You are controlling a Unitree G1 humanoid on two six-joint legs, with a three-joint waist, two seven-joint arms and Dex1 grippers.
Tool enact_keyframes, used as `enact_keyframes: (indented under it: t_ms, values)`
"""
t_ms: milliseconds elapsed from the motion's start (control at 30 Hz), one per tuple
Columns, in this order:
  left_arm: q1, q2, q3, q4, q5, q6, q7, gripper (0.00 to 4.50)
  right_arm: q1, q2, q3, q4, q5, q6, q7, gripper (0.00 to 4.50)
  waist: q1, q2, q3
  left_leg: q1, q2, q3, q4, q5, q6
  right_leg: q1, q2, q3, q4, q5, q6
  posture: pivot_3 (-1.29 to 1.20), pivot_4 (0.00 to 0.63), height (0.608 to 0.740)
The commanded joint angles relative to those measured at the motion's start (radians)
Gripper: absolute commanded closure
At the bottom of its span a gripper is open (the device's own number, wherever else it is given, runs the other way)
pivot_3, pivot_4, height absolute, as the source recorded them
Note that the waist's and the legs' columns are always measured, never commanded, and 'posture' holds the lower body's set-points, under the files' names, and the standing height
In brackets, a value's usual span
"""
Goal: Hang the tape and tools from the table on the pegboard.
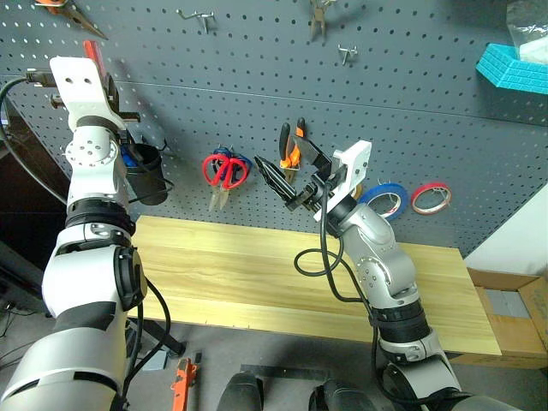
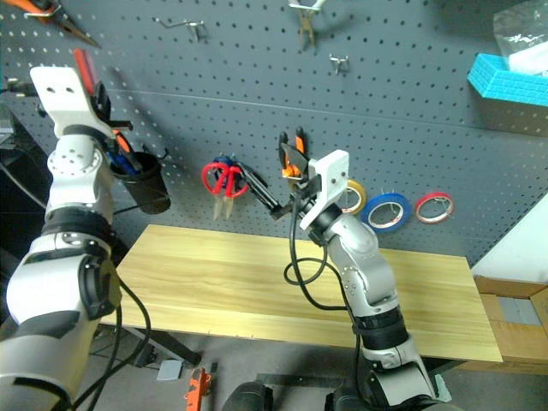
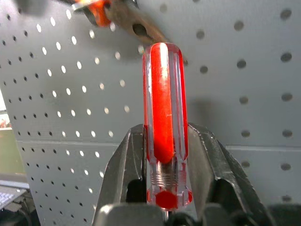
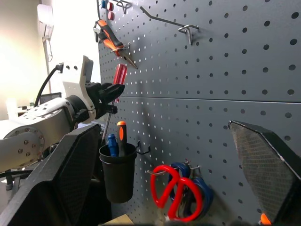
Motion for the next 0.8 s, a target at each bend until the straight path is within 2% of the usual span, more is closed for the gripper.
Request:
enact_keyframes:
  t_ms: [33,400,567,800]
  values:
    - [-0.044,0.000,-0.012,-0.007,0.008,-0.046,-0.009,3.65,0.001,0.002,-0.007,-0.034,0.002,-0.023,-0.007,0.00,0.000,0.000,0.000,0.000,0.000,0.000,0.000,0.000,0.000,0.000,0.000,0.000,0.000,0.000,0.000,0.15,0.068,0.740]
    - [-0.027,-0.006,-0.010,-0.009,0.000,-0.093,-0.021,3.65,0.015,0.001,0.000,-0.055,0.001,-0.015,-0.011,0.00,0.000,0.002,0.001,0.000,0.000,0.000,0.000,0.000,0.000,0.000,0.000,0.000,0.000,0.000,0.000,0.15,0.091,0.740]
    - [-0.002,-0.014,-0.010,-0.021,-0.003,-0.106,-0.025,3.65,0.019,-0.002,-0.002,-0.070,0.007,0.004,-0.021,0.00,0.000,0.006,0.007,0.000,0.000,0.000,0.000,0.000,0.000,0.000,0.001,0.000,0.000,0.000,0.000,0.16,0.128,0.740]
    - [0.054,-0.026,-0.004,-0.073,-0.019,-0.098,-0.047,3.65,0.045,-0.004,0.000,-0.107,0.020,0.049,-0.035,0.00,0.000,0.012,0.038,0.002,0.000,0.000,0.000,0.000,0.001,0.001,0.001,0.000,0.000,0.000,0.000,0.18,0.179,0.740]
